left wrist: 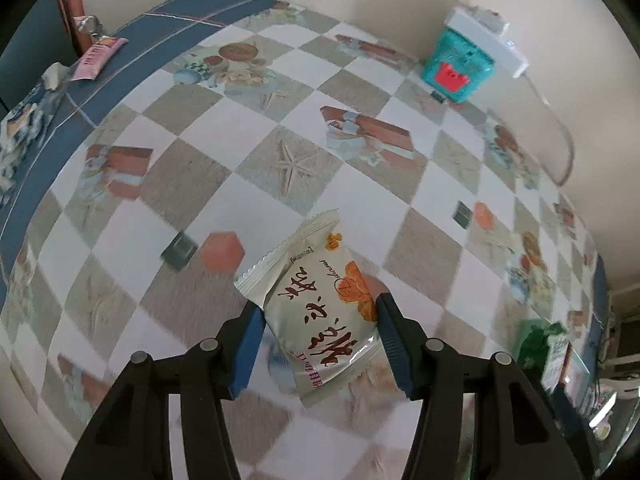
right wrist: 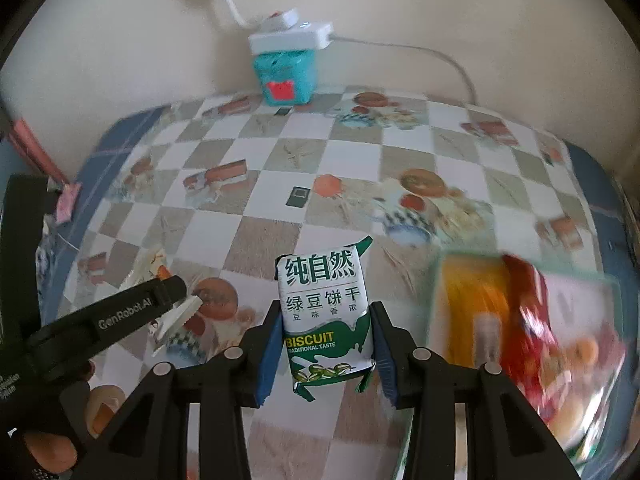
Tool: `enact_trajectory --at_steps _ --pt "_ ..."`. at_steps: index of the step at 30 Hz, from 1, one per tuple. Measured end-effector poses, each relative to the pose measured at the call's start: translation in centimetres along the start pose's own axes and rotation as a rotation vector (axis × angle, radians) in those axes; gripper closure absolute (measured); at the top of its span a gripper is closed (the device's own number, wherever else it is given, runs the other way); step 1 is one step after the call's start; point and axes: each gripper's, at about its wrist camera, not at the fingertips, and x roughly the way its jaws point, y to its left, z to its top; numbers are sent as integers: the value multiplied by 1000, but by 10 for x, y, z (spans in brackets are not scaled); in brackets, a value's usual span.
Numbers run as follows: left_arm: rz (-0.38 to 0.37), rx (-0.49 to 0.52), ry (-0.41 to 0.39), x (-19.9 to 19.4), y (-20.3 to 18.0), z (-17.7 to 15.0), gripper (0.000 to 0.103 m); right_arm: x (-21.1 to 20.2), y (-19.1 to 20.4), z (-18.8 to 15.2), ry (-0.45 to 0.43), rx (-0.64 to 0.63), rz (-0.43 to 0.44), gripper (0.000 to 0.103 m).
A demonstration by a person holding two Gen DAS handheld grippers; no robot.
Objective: Organize snacks
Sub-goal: 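Carry the white packet and green box over the tray with both tools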
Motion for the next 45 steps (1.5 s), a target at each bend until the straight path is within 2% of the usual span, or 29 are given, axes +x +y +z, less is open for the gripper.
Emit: enact_trajectory --at_steps 5,12,17,24,30,37,45 --pt "-24 24 -61 -34 -14 -18 45 -24 -18 -31 -31 109 -5 59" --pt "-56 86 -96 -53 -41 -45 45 -65 -58 -66 -98 269 -26 59" --pt "-107 204 -97 -63 -74 -76 45 -80 -93 -86 -127 337 -66 59" --pt "-168 393 -105 -68 -131 -114 45 -80 -159 -106 -93 474 -158 59" --pt "-164 502 -71 -56 -164 -142 45 -73 -204 -125 -50 582 -201 59" --pt "-155 590 -48 -42 -186 -164 45 -65 -211 -132 -31 598 -168 59" --pt "-143 619 -37 -34 -195 -171 44 -64 -210 -133 -19 585 -167 59"
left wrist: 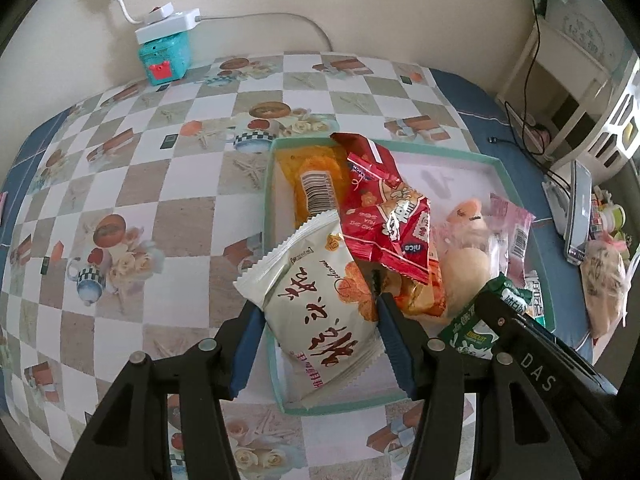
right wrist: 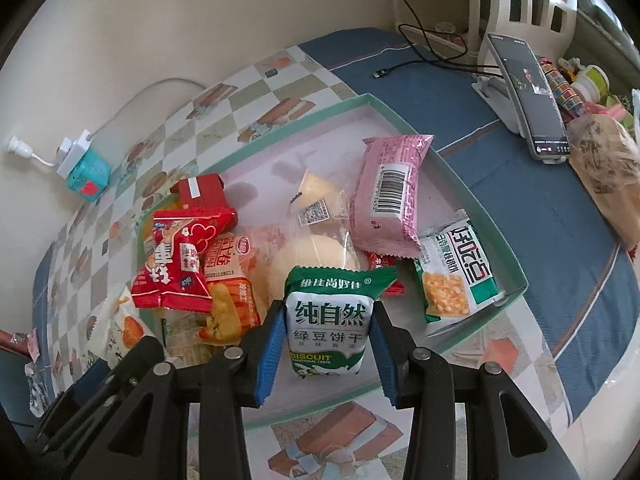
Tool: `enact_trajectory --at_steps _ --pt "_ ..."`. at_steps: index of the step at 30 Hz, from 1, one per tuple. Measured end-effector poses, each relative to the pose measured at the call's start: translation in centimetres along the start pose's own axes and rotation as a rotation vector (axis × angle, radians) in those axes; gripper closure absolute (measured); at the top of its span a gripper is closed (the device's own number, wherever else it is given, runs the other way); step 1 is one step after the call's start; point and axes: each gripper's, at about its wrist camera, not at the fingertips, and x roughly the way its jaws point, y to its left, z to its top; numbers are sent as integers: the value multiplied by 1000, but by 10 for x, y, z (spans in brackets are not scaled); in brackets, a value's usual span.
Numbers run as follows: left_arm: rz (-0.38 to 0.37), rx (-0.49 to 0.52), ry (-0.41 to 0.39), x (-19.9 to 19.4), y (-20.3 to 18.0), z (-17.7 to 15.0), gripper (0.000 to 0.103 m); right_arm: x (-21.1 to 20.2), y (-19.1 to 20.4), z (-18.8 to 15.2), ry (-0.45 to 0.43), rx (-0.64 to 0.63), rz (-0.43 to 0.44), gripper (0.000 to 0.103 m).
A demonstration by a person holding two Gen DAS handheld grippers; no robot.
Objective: Organize snacks
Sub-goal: 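Carry the white packet and green box over the tray with both tools, then release both items into the tray by opening both tools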
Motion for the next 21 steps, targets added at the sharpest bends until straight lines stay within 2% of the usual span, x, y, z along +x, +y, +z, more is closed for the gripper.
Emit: enact_trajectory --at_steps 3,4,8,13,16,18,19,21 --pt "-3 -2 2 0 0 1 42 -1 1 1 -5 0 -5 58" --pt "-1 -4 2 -1 1 1 38 -2 1 1 -6 0 -6 58" --pt "2 -10 -18 -9 4 2 29 -7 2 3 -18 -2 -23 50" --pt "11 -45 -30 -17 14 2 27 -12 4 2 -24 -11 -27 43" --pt "20 -80 -38 -22 25 1 18 -13 7 -1 -22 -28 -39 33" --pt "38 -115 -45 -24 35 0 18 -14 10 -3 -23 -42 -48 24" --pt "66 -137 -46 -25 41 -2 17 -14 11 -5 -26 -45 -51 21" --pt "124 -158 -46 -24 50 -5 5 -14 15 -8 -34 -63 -52 9"
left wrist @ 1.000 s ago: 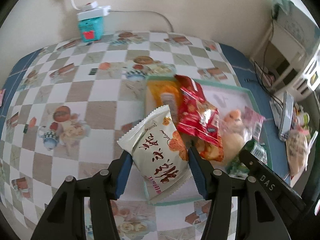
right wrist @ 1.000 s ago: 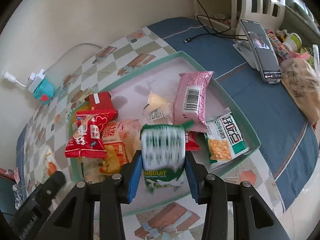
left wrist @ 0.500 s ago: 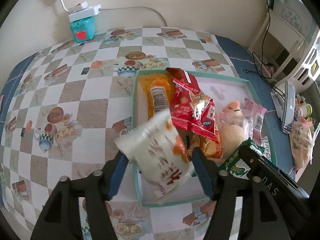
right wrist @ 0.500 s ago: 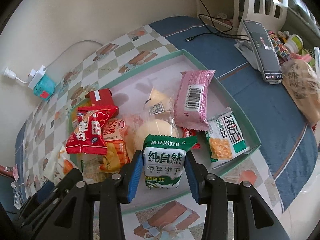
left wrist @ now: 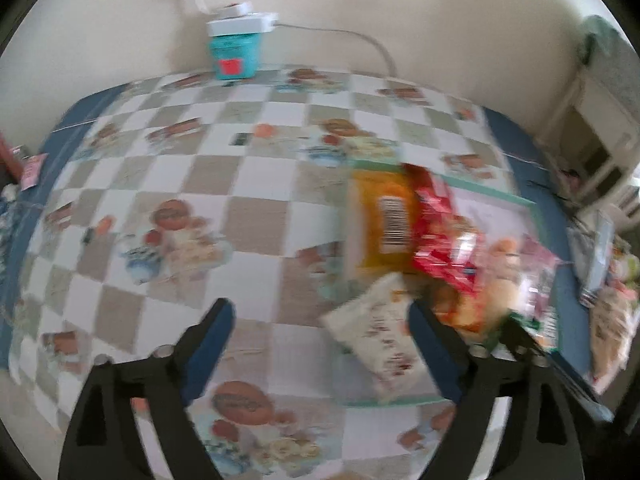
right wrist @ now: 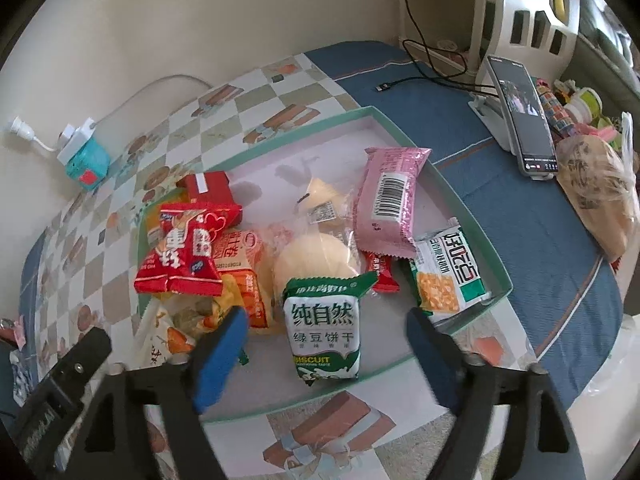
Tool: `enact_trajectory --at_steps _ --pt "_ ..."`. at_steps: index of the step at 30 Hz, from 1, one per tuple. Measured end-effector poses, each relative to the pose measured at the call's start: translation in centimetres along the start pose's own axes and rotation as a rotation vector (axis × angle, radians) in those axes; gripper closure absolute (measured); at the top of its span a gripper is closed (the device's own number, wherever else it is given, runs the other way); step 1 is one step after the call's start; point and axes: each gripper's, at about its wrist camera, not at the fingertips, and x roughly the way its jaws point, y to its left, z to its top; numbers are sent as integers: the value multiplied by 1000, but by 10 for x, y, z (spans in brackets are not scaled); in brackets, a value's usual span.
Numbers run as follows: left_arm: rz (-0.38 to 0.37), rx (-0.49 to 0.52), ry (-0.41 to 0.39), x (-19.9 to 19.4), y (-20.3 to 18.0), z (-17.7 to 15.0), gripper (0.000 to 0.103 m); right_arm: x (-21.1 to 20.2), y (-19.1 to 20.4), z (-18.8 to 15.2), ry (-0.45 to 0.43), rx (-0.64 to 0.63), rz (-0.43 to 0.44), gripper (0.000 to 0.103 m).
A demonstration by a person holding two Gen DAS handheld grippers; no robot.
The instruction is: Organize snacks
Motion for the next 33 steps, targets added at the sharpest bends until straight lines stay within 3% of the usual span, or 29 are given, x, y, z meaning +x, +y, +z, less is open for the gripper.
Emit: enact_trajectory --at_steps 2,11,22,33 --pt "42 -22 -3 2 10 -2 2 -1 4 -4 -8 -22 0 0" --pt "140 -56 23 -1 56 -20 2 -12 24 -28 -31 -94 -1 0" --pt "166 -13 50 -8 82 -49 2 -18 42 -70 -2 -155 1 0" --pt "210 10 51 -10 93 -63 2 -18 44 -87 26 -184 -19 0"
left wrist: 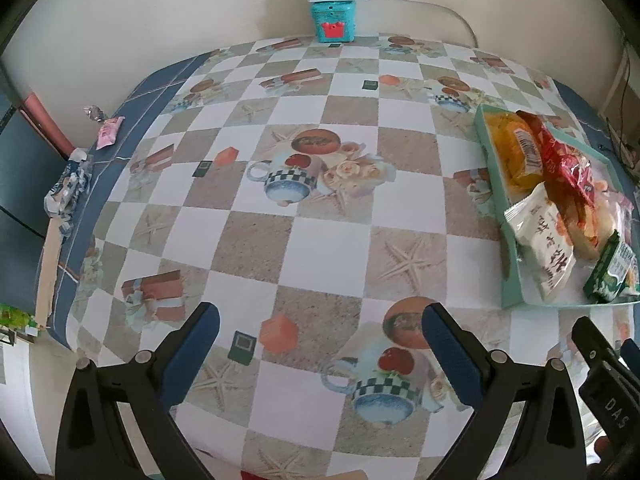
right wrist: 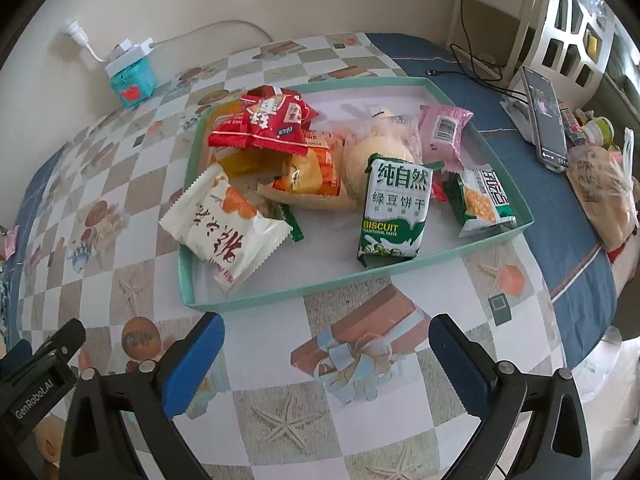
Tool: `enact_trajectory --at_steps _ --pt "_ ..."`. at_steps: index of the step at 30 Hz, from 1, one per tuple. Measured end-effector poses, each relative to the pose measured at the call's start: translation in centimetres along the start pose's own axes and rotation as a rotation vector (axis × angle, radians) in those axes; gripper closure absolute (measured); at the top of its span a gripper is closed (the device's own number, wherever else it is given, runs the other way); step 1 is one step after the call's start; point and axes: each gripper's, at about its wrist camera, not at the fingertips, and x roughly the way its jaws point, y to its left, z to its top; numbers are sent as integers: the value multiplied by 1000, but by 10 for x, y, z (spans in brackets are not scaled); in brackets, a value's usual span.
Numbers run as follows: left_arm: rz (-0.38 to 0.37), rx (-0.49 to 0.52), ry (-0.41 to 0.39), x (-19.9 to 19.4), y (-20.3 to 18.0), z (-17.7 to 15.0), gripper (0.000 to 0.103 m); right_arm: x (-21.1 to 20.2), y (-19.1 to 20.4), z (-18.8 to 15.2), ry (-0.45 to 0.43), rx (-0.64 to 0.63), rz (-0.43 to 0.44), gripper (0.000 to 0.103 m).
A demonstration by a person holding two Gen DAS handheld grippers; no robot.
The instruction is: Organize snacks
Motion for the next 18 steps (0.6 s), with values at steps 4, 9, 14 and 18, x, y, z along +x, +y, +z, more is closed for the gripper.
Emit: enact_trajectory --at_steps 4,9,14,18 --pt "2 -1 8 1 4 -3 2 -1 2 -2 0 -6 -3 0" --pt "3 -3 10 1 5 -3 2 -2 6 -2 -8 -16 -6 0" --pt "1 2 26 4 6 -2 2 1 7 -1 2 -24 -10 0" --pt "-4 -2 27 5 7 0 2 1 8 2 -6 -32 -16 0"
